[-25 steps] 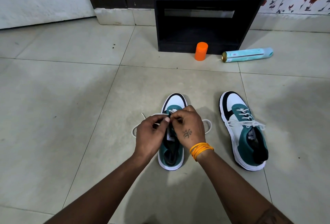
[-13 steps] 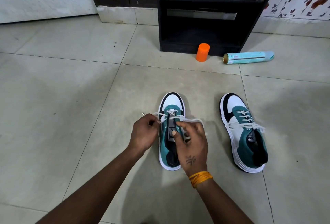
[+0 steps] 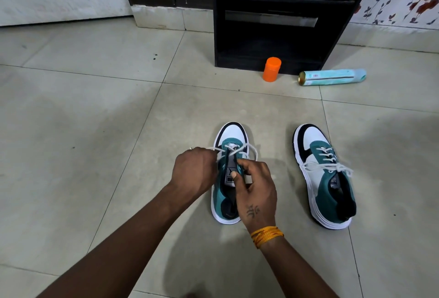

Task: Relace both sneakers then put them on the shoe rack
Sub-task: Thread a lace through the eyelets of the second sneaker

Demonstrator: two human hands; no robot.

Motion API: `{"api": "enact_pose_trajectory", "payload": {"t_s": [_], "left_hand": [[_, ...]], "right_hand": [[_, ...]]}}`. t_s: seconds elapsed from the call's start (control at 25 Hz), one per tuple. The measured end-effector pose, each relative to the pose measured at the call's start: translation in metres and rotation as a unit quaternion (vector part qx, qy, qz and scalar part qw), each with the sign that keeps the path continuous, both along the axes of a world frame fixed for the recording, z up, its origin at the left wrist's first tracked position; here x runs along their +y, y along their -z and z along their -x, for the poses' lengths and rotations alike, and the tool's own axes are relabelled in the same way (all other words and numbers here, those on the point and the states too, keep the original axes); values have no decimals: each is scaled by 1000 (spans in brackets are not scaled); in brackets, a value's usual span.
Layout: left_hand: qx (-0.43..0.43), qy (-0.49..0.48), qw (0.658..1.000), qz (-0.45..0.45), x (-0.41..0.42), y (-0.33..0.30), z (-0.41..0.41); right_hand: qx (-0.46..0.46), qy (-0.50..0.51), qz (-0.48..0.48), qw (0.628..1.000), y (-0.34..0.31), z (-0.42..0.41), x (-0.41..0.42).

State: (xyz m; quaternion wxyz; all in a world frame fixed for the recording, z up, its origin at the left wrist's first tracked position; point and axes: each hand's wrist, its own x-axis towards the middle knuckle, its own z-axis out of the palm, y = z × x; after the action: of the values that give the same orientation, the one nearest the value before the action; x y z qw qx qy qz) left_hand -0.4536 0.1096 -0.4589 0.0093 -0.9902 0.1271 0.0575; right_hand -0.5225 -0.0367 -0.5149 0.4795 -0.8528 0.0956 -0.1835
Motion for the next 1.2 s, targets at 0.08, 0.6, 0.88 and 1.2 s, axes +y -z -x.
{"api": "enact_pose_trajectory", "payload": {"t_s": [0.08, 0.6, 0.88, 1.2], "left_hand": [[84, -6, 992, -97, 9, -4, -4], [111, -15, 984, -136, 16, 5, -6], [-52, -9, 997, 52, 2, 10, -3], [74, -35, 996, -46, 24, 25, -3]], "right_hand": [[-15, -13, -1, 1000, -1, 1, 1], [-12, -15, 8, 1000, -3, 3, 2], [3, 11, 26, 1000, -2, 2, 8], [-3, 14, 25, 1000, -3, 3, 8]]}}
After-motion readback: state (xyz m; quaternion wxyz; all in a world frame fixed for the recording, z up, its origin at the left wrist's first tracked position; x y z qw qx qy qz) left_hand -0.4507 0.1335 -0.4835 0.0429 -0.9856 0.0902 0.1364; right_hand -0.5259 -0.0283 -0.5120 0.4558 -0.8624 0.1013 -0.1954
